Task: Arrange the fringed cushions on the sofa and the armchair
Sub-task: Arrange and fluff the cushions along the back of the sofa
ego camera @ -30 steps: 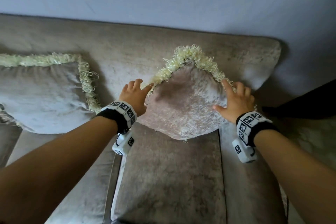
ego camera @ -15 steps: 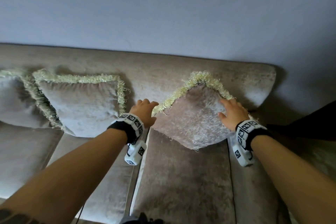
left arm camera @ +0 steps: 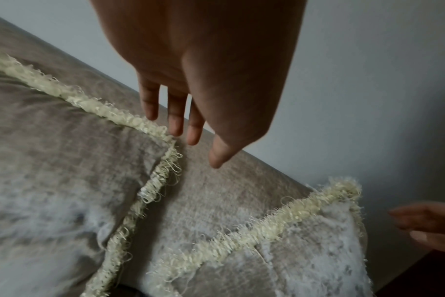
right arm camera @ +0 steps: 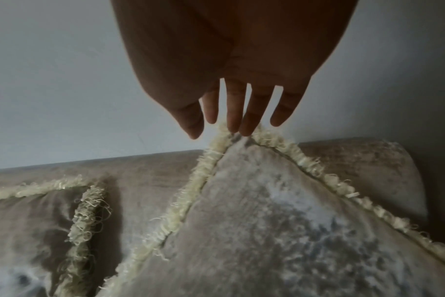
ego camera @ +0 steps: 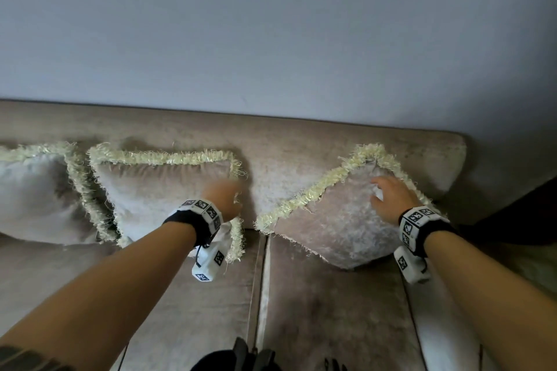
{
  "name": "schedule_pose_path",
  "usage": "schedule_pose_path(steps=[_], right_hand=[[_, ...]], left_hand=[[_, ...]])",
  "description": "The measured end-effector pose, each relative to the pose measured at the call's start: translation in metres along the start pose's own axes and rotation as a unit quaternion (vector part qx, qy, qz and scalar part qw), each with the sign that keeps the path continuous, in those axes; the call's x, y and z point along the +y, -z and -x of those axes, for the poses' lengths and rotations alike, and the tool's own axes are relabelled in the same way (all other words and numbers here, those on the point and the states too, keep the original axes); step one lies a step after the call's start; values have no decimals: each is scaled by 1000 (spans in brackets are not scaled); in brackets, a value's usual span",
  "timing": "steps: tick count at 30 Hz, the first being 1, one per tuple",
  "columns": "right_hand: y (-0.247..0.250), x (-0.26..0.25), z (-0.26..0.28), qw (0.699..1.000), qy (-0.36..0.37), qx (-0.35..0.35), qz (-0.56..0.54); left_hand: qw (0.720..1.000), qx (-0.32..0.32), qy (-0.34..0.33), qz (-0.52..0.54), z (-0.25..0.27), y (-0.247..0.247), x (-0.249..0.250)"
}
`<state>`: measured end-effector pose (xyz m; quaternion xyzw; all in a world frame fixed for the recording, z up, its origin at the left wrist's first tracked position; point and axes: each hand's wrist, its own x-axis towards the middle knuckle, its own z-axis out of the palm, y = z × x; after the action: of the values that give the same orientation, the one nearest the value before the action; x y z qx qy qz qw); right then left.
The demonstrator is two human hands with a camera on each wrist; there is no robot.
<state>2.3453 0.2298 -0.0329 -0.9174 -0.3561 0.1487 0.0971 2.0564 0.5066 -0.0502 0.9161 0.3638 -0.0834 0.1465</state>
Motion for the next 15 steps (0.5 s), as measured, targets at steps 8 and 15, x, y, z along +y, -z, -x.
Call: schedule_pose_path(steps=[8,15], right_hand=[[-26,-122,11,999,-14,29,-12],[-54,-210,-6,998,59,5,23]], left_hand=[[1000,-20,-15,11,7,20,-127],[997,-22,39,70,17,5,-198]])
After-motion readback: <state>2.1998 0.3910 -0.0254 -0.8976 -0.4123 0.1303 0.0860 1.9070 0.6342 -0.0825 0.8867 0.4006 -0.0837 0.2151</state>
